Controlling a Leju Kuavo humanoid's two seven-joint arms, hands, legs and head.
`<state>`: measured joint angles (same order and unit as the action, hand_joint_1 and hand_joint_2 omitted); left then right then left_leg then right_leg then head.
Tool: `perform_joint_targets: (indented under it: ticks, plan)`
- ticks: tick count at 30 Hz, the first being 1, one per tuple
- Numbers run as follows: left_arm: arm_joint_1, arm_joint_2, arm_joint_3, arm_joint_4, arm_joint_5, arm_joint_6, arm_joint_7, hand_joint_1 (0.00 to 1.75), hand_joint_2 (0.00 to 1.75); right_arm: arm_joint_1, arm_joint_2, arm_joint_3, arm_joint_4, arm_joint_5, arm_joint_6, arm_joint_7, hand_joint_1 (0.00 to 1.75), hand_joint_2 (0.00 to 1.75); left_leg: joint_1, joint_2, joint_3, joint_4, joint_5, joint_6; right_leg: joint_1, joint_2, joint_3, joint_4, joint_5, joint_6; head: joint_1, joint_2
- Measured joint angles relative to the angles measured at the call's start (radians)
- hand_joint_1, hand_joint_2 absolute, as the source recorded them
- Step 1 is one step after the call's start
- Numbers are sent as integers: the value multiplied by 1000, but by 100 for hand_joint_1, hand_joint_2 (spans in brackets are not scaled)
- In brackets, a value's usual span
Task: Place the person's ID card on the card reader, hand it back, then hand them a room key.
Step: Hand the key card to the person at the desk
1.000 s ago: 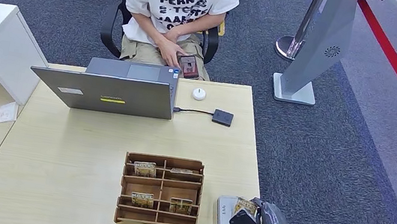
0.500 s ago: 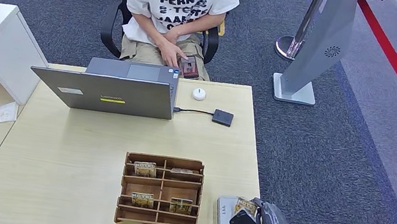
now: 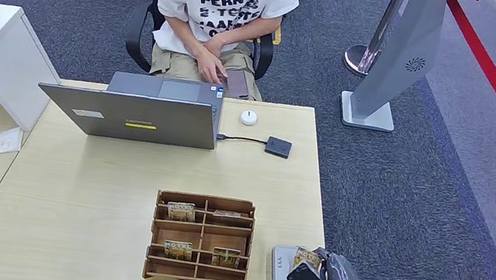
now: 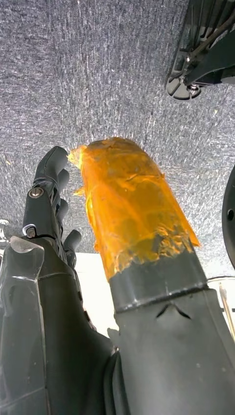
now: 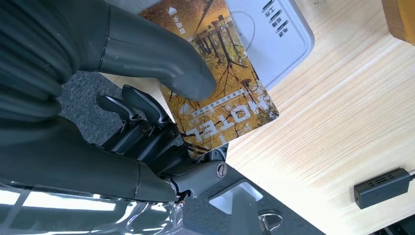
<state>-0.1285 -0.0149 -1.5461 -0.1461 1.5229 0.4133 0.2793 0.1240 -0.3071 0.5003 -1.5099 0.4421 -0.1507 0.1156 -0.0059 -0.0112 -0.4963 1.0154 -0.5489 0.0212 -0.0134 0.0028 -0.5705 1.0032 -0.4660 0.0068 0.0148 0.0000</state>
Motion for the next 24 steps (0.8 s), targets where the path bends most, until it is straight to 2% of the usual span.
perform_joint_targets:
  ticks: [24]
  plan:
    - [0, 0, 0, 0, 0, 8, -4, 0, 0, 0, -5, 7, 0, 0, -12, 0, 175, 175, 0, 0, 0, 0, 0, 0, 0, 0, 0, 0, 0, 0, 0, 0]
